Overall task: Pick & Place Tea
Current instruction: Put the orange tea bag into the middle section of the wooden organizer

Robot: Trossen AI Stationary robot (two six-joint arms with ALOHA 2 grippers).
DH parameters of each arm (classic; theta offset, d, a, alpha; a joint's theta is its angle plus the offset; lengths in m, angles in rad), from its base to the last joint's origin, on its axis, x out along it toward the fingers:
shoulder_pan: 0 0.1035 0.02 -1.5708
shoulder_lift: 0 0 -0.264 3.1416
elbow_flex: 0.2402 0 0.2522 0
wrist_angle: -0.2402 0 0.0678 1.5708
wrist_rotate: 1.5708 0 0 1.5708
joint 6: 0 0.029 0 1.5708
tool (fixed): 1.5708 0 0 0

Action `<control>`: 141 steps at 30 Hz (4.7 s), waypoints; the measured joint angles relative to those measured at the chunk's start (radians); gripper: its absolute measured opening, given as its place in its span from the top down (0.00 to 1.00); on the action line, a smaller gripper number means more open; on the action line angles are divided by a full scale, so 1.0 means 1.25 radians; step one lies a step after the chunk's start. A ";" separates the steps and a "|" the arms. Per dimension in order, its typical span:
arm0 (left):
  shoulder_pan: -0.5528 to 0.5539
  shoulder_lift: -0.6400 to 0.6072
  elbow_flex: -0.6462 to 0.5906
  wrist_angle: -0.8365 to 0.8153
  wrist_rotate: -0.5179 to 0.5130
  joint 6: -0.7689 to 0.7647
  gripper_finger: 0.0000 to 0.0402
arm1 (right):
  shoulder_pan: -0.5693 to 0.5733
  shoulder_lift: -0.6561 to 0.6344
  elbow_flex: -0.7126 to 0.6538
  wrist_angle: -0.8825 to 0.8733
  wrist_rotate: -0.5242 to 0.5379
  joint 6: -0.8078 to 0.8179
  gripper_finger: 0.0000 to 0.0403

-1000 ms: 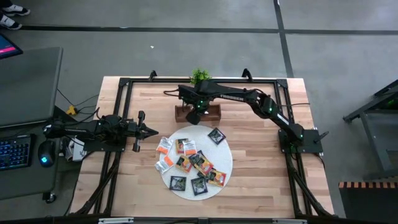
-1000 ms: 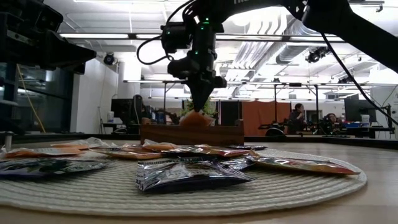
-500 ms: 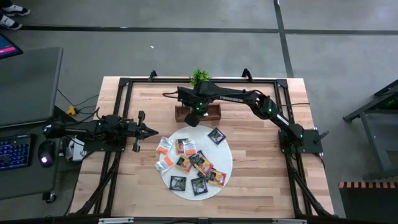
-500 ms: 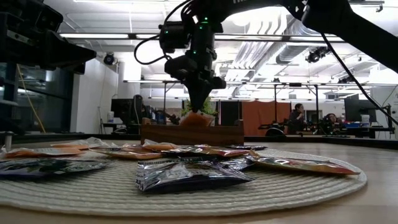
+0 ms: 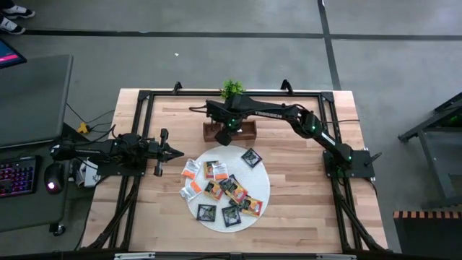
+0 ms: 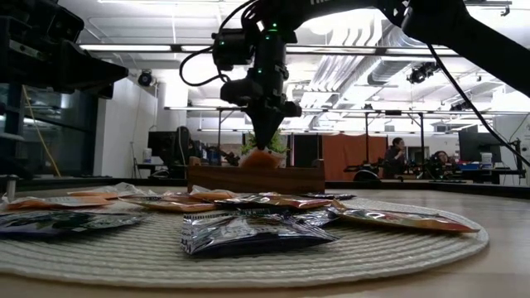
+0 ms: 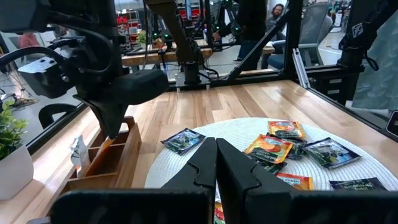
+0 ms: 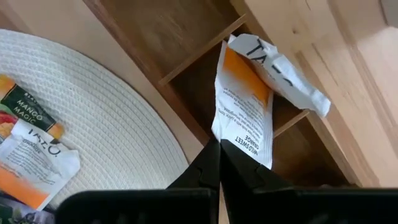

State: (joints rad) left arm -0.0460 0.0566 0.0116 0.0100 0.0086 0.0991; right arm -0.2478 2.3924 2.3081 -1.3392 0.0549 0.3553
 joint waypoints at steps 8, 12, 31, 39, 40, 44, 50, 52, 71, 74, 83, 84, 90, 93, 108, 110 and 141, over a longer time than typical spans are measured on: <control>0.000 0.000 0.000 0.000 0.000 0.000 1.00 | 0.000 0.000 0.000 0.010 0.026 0.002 0.91; 0.000 0.000 0.000 0.000 0.000 0.000 1.00 | 0.000 0.000 0.000 0.010 0.053 0.008 0.80; 0.000 0.000 0.000 0.000 0.000 0.000 1.00 | -0.001 0.000 0.000 0.071 0.226 0.024 0.65; 0.000 0.000 0.000 0.000 0.000 0.000 1.00 | 0.000 -0.022 0.000 0.087 0.262 0.002 0.65; 0.000 0.000 0.000 0.000 0.000 0.000 1.00 | 0.000 -0.033 0.000 0.092 0.283 0.000 0.65; 0.000 0.000 0.000 0.000 0.000 0.000 1.00 | 0.000 -0.060 0.002 0.106 0.365 -0.020 0.65; 0.000 0.000 0.000 0.000 0.000 0.000 1.00 | 0.020 -0.113 0.001 0.111 0.333 -0.040 0.65; 0.000 0.000 0.000 0.000 0.000 0.000 1.00 | 0.038 -0.129 0.001 0.110 0.267 -0.048 0.65; 0.000 0.000 0.000 0.000 0.000 0.000 1.00 | 0.205 -0.172 0.001 -0.087 -0.014 -0.062 0.65; 0.000 0.000 0.000 0.000 0.000 0.000 1.00 | 0.223 -0.175 0.001 -0.093 -0.007 -0.035 0.65; 0.000 0.000 0.000 0.000 0.000 0.000 1.00 | 0.269 -0.174 0.000 -0.118 -0.003 0.055 0.65; 0.000 0.000 0.000 0.000 0.000 0.000 1.00 | 0.277 -0.175 0.000 -0.119 -0.008 0.063 0.65; 0.000 0.000 0.000 0.000 0.000 0.000 1.00 | 0.320 -0.174 0.000 -0.168 -0.036 0.059 0.65; 0.000 0.000 0.000 0.000 0.000 0.000 1.00 | 0.346 -0.178 0.000 -0.167 -0.048 0.041 0.65; 0.000 0.000 0.000 0.000 0.000 0.000 1.00 | 0.393 -0.280 -0.302 0.218 -0.077 0.058 0.65; 0.000 0.000 0.000 0.000 0.000 0.000 1.00 | 0.393 -0.317 -0.401 0.332 -0.078 0.082 0.65; 0.000 0.000 0.000 0.000 0.000 0.000 1.00 | 0.196 -0.251 -0.687 0.777 -0.046 -0.110 0.53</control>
State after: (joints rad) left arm -0.0456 0.0567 0.0116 0.0097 0.0090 0.0990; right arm -0.0022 2.0786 1.4487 -0.3683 -0.0029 0.2178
